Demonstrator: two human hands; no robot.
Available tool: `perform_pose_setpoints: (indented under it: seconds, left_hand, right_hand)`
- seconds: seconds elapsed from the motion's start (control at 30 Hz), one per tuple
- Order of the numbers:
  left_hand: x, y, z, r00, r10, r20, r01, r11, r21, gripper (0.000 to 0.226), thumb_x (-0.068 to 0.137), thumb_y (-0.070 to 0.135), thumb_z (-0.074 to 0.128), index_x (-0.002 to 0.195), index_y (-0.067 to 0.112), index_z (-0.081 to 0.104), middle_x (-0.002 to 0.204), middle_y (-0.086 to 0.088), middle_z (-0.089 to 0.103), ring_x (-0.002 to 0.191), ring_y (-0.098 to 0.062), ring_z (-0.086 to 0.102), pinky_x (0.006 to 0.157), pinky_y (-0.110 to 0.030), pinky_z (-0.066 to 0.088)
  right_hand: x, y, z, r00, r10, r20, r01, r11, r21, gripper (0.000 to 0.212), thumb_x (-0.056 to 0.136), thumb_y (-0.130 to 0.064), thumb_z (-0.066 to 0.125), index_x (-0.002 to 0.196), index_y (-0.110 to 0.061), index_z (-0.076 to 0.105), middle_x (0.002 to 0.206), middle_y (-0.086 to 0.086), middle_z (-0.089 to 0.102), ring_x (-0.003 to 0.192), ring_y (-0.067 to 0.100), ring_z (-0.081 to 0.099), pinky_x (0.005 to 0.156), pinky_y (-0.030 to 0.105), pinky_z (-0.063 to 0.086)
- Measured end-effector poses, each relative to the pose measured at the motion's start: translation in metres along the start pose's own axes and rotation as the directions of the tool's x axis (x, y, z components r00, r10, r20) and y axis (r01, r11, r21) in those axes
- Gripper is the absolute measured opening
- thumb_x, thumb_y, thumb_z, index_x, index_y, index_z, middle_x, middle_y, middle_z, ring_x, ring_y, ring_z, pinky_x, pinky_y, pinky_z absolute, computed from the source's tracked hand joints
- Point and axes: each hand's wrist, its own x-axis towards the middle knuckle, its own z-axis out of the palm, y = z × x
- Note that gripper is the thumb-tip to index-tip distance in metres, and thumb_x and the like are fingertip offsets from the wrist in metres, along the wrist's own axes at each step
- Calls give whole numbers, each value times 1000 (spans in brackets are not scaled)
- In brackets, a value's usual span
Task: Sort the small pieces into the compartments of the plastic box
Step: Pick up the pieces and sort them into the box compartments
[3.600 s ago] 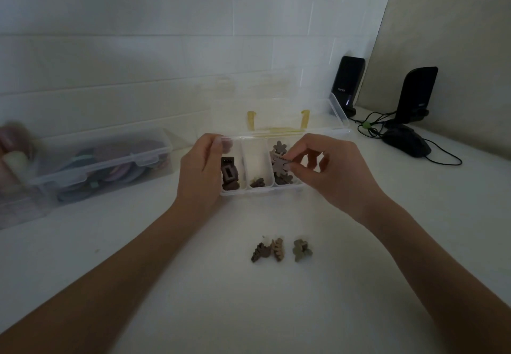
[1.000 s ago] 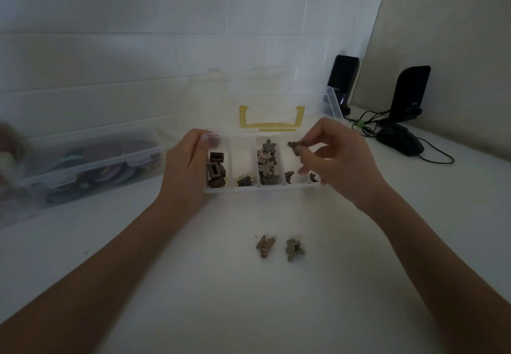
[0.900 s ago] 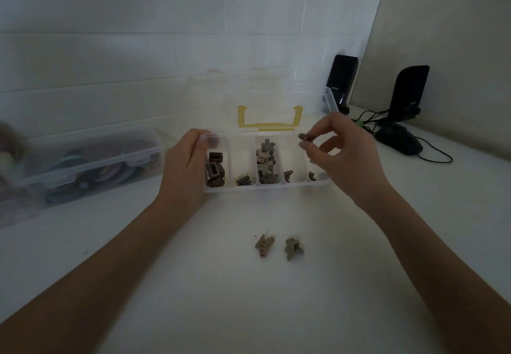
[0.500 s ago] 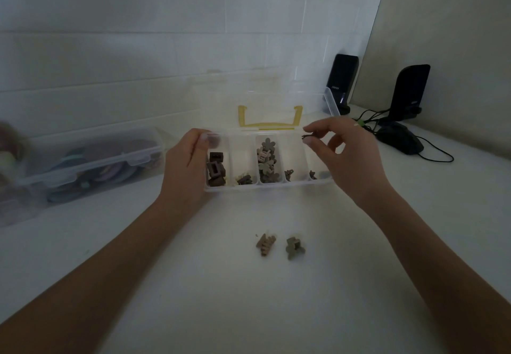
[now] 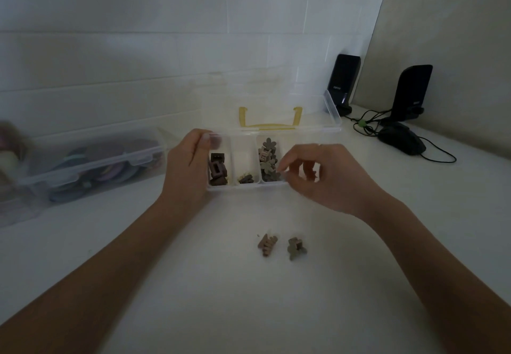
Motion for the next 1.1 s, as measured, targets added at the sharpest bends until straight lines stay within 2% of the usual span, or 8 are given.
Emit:
perform_pose_setpoints:
  seconds: [0.1, 0.2, 0.33, 0.47, 0.57, 0.77, 0.93, 1.1]
  left_hand:
    - [0, 1, 1, 1000, -7, -1, 7, 1000, -5, 28, 103, 16, 38, 99, 2, 63, 90, 4, 64, 71, 8, 53, 67, -3, 38]
    - [0, 2, 1, 1000, -9, -10, 9, 1000, -8, 28, 103, 16, 38, 98, 2, 63, 88, 9, 63, 74, 7, 54, 70, -5, 39]
    - [-1, 0, 1, 1000, -8, -9, 7, 1000, -25, 29, 103, 17, 38, 99, 3, 63, 90, 6, 64, 81, -8, 56, 74, -12, 41]
    - [0, 0, 1, 1000, -3, -11, 3, 1000, -21, 29, 102, 19, 38, 98, 3, 63, 89, 10, 63, 82, -6, 56, 75, -15, 43]
    - [0, -1, 1, 1000, 10, -7, -10, 1000, -15, 29, 102, 18, 38, 98, 3, 63, 88, 11, 62, 79, 2, 55, 75, -12, 41]
    - [1, -2, 1, 1000, 7, -3, -7, 1000, 9, 30, 102, 18, 37, 99, 4, 62, 89, 8, 63, 81, 3, 56, 74, -9, 41]
    - [1, -1, 0, 1000, 10, -7, -10, 1000, 12, 29, 102, 16, 37, 99, 3, 63, 91, 2, 64, 79, 3, 55, 73, -7, 40]
    - [-1, 0, 1, 1000, -2, -3, 2, 1000, -5, 28, 102, 17, 38, 97, 4, 62, 88, 10, 63, 79, 13, 54, 73, -5, 39]
  right_hand:
    - [-3, -13, 3, 953, 0, 303, -12, 999, 38, 24, 72, -53, 65, 91, -38, 63, 56, -9, 56, 48, 4, 49, 51, 24, 45]
    - [-4, -20, 10, 865, 29, 501, -6, 999, -47, 36, 66, -62, 68, 95, -41, 60, 63, -15, 61, 53, -3, 53, 48, 12, 36]
    - [-6, -20, 18, 820, 64, 569, -12, 995, -95, 36, 64, -62, 70, 89, -39, 60, 66, -17, 60, 59, -3, 53, 51, 18, 39]
    - [-6, -23, 18, 807, 41, 590, -36, 999, -19, 25, 69, -53, 72, 84, -34, 65, 72, -14, 64, 65, 1, 58, 62, 30, 53]
    - [-5, -24, 17, 815, 19, 579, -41, 999, 24, 19, 72, -45, 73, 83, -31, 65, 78, -14, 65, 70, 2, 58, 68, 30, 54]
    - [-6, -19, 18, 859, -24, 512, -26, 996, 91, 10, 78, -23, 68, 81, -28, 61, 77, -33, 58, 70, -3, 55, 58, 6, 39]
    - [-5, -17, 18, 898, -47, 437, -39, 982, 186, 14, 78, -21, 72, 75, -28, 60, 85, -15, 67, 69, 0, 58, 55, 7, 39]
    - [4, -11, -2, 1000, -18, -3, 18, 973, 228, 15, 77, -20, 75, 76, -19, 60, 77, -12, 63, 60, 5, 53, 52, 7, 37]
